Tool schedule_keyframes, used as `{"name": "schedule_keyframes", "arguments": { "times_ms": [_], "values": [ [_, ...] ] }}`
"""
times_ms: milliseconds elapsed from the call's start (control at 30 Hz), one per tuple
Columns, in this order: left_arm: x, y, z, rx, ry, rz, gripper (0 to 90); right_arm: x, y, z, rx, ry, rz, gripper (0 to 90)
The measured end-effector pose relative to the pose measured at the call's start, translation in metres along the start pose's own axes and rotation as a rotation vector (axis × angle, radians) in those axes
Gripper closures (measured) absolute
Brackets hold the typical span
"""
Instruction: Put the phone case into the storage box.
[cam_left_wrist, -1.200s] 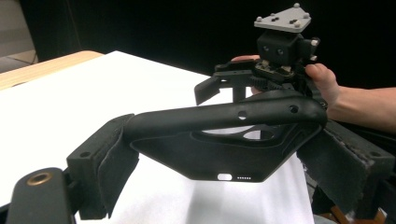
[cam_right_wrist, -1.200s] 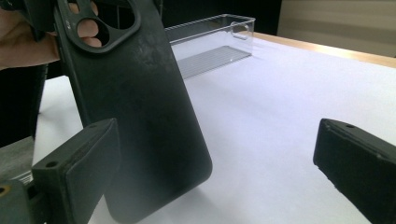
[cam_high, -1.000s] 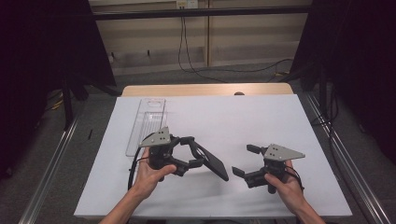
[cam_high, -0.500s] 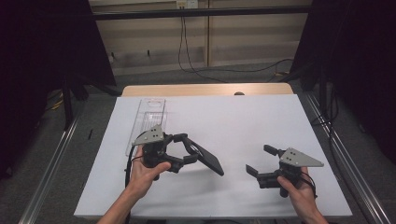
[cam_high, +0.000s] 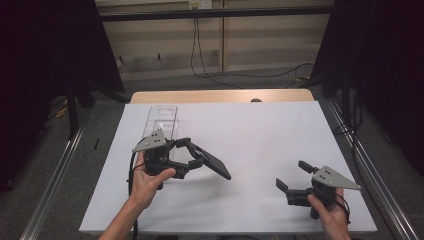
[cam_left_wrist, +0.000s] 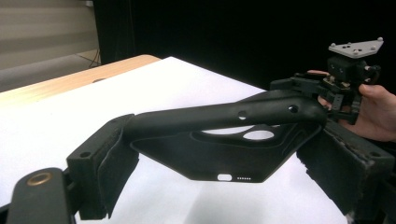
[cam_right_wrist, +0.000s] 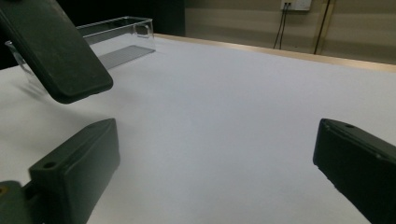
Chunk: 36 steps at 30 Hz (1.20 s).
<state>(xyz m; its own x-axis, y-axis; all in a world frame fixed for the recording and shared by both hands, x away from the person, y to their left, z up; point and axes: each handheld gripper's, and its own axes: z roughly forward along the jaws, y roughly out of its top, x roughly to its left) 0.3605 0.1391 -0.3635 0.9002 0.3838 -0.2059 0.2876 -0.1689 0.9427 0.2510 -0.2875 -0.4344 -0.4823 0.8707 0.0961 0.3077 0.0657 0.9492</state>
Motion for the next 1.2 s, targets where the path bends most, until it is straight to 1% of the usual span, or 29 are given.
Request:
{"name": "schedule_keyframes", "arguments": {
  "times_ms": [33,200,300,367,433,500,533,567,700,800,867,933,967,1000,1033,1133,1200],
  "values": [
    [0.000,0.001,0.000,-0.003,0.008,-0.006,13.3,-0.001,-0.001,-0.002,-0.004,-0.008,0.002,0.3],
    [0.002,0.002,-0.003,-0.006,0.015,-0.011,13.4,-0.005,-0.002,-0.008,-0.034,-0.027,0.007,0.0],
    [0.004,0.003,-0.005,-0.005,0.032,-0.011,13.3,-0.006,-0.002,-0.009,-0.046,-0.035,0.005,0.0],
    [0.005,0.004,-0.007,-0.003,0.040,-0.013,13.4,-0.006,-0.003,-0.009,-0.048,-0.033,0.003,0.0],
    [0.005,0.006,-0.009,-0.004,0.052,-0.009,13.4,-0.007,-0.004,-0.010,-0.045,-0.032,-0.009,0.0],
    [0.005,0.009,-0.012,-0.010,0.063,-0.009,13.4,-0.007,-0.004,-0.010,-0.046,-0.036,0.001,0.0],
    [0.005,0.011,-0.014,-0.012,0.069,-0.003,13.3,-0.007,-0.005,-0.011,-0.046,-0.037,0.001,0.0],
    [0.005,0.012,-0.015,-0.016,0.073,-0.008,13.3,-0.007,-0.005,-0.011,-0.046,-0.037,-0.002,0.0],
    [0.007,0.017,-0.019,-0.019,0.101,0.000,13.4,-0.007,-0.005,-0.012,-0.054,-0.033,-0.003,0.0],
    [0.009,0.019,-0.021,-0.021,0.110,-0.006,13.3,-0.007,-0.005,-0.013,-0.056,-0.033,-0.007,0.0],
    [0.011,0.020,-0.021,-0.014,0.120,-0.009,13.3,-0.006,-0.005,-0.012,-0.051,-0.038,-0.003,0.0],
    [0.012,0.021,-0.021,-0.018,0.131,-0.014,13.3,-0.006,-0.006,-0.011,-0.040,-0.031,-0.024,0.0],
    [0.012,0.022,-0.021,-0.020,0.137,-0.017,13.3,-0.006,-0.006,-0.011,-0.040,-0.024,-0.020,0.0],
    [0.013,0.022,-0.022,-0.015,0.138,-0.015,13.3,-0.006,-0.006,-0.011,-0.040,-0.025,-0.020,0.0],
    [0.013,0.023,-0.023,-0.011,0.152,-0.010,13.3,-0.006,-0.006,-0.012,-0.042,-0.028,-0.024,0.0],
    [0.016,0.026,-0.024,-0.008,0.170,-0.006,13.3,-0.006,-0.006,-0.012,-0.049,-0.033,-0.014,0.0],
    [0.018,0.028,-0.024,-0.008,0.181,-0.012,13.3,-0.007,-0.007,-0.012,-0.046,-0.031,-0.018,0.0]
  ]
}}
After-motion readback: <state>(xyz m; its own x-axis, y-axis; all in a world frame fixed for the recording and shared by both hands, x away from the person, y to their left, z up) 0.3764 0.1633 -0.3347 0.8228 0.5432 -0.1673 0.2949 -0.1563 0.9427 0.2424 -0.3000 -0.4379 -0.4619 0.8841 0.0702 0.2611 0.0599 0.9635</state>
